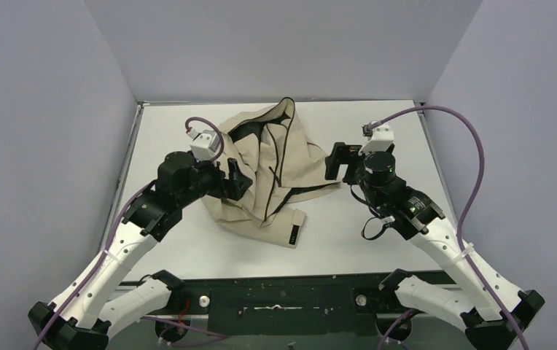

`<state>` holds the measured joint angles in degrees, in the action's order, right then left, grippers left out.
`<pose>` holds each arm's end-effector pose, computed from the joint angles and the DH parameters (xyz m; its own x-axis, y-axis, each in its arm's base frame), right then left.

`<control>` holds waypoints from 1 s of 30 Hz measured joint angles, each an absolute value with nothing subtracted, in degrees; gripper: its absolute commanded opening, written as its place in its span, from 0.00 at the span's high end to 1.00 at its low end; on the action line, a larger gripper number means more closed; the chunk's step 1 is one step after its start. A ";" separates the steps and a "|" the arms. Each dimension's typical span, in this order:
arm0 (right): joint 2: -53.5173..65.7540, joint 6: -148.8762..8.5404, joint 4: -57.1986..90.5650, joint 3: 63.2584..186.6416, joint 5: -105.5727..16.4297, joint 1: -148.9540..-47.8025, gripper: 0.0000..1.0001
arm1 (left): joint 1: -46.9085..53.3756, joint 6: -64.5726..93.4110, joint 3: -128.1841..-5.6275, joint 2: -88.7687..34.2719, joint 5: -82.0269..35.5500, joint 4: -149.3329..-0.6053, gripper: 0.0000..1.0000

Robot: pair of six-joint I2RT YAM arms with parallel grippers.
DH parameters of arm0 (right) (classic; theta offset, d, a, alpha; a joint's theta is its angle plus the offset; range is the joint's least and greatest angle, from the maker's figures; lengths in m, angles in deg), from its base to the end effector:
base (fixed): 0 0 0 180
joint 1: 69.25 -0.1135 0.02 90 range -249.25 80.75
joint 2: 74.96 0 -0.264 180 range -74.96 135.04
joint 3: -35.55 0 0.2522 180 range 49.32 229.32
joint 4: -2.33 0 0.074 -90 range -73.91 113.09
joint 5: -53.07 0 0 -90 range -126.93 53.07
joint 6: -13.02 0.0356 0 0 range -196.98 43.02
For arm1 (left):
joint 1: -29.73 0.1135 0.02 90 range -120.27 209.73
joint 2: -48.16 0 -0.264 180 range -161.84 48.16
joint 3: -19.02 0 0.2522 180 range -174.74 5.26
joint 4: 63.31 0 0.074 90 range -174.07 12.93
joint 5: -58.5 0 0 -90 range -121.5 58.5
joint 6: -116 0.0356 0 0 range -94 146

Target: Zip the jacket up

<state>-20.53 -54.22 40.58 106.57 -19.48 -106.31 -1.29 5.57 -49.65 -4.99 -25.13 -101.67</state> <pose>0.1728 0.1171 0.3604 -0.4080 0.1544 -0.8998 -0.2111 0.9429 0.2575 0.1741 -0.1093 0.3498 -0.5211 -0.0915 -0.8486 0.4459 0.8186 -0.3621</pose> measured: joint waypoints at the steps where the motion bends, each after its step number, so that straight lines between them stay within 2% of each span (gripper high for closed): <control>1: -20.72 -54.15 40.99 107.53 -18.93 -106.31 0.00 | -1.29 5.51 -49.54 -4.88 -25.46 -101.65 0.03; 6: -19.09 -54.02 41.08 109.46 -17.16 -106.31 0.00 | -1.29 5.35 -47.31 -2.85 -28.23 -101.32 0.03; 13: -8.94 -55.64 40.80 110.09 -17.47 -106.29 0.00 | -1.29 5.20 -44.63 0.04 -32.36 -101.87 0.03; 21: 0.37 -56.95 35.94 111.01 -22.95 -103.95 0.00 | -1.27 5.14 -43.71 0.41 -35.18 -102.57 0.04; 30: 15.43 -54.85 31.42 119.60 -28.68 -100.98 0.00 | -1.18 4.52 -43.20 0.61 -35.58 -103.09 0.04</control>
